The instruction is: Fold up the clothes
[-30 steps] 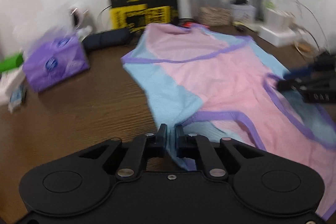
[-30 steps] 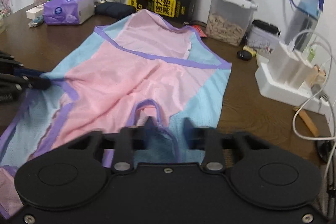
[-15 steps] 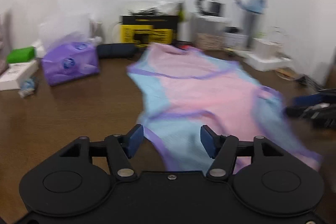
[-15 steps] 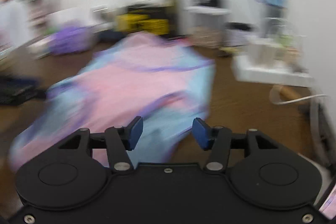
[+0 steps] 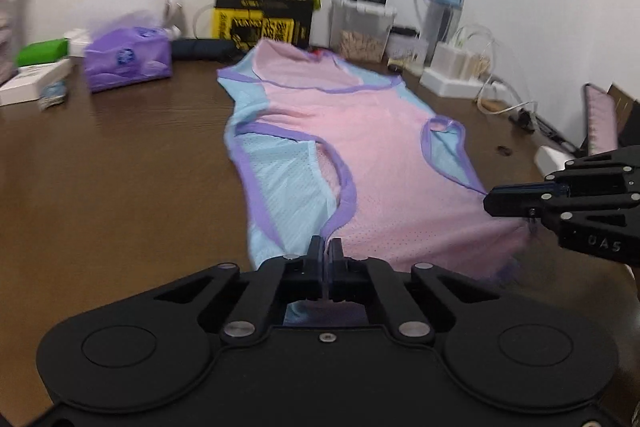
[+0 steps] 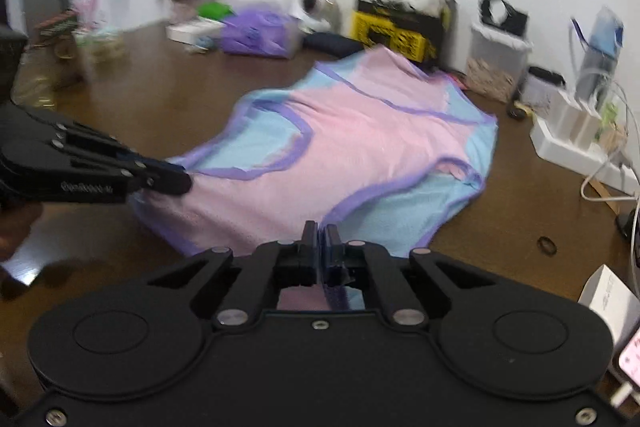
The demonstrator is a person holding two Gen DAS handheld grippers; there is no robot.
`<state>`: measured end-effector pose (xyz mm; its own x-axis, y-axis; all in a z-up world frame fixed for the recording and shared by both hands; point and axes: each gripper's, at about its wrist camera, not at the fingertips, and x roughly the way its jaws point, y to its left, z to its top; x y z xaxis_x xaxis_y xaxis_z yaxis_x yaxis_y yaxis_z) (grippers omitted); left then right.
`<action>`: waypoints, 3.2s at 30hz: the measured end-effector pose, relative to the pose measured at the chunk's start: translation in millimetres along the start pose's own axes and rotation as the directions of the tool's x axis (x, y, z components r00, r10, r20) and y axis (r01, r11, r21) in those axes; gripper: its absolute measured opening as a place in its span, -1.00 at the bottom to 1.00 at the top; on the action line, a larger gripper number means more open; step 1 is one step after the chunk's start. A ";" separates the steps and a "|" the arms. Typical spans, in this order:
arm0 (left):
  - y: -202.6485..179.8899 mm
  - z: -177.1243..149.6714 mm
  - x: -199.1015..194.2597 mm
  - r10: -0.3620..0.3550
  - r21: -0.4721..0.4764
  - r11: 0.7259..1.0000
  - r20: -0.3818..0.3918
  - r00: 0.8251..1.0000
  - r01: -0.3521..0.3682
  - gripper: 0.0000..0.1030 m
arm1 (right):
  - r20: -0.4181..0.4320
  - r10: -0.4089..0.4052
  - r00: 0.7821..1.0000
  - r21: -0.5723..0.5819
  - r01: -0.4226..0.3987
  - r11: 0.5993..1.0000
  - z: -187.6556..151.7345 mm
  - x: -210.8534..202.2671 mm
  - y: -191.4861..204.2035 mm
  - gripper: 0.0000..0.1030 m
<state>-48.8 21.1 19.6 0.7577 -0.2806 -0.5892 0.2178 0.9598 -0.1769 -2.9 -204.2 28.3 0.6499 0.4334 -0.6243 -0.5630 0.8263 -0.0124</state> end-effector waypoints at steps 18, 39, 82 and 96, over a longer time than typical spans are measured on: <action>-19.5 -11.3 -14.4 -0.003 0.075 0.997 -0.025 1.000 0.005 -0.44 | -0.070 -0.052 0.996 0.055 0.056 0.997 -40.9 -21.7 17.1 -0.25; -4.8 -27.0 -100.6 -0.025 -0.014 1.000 0.178 0.984 0.028 0.21 | 0.178 -0.190 0.966 0.049 0.184 0.982 -20.4 -128.2 41.0 0.54; 47.1 -43.8 -47.1 -0.005 -0.072 0.997 0.049 0.999 0.009 -0.16 | -0.097 -0.037 0.995 -0.203 0.016 0.979 185.3 237.4 32.4 0.55; 22.6 -31.6 -45.2 -0.104 -0.056 0.993 -0.034 0.994 0.102 -0.96 | -0.025 0.004 1.000 -0.079 -0.006 0.997 184.8 232.0 1.4 -0.90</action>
<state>-97.6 55.3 17.4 0.7094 -0.3788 -0.5944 0.2591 0.9244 -0.2799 241.5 -36.1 27.8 0.6346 0.4279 -0.6436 -0.6057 0.7926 -0.0703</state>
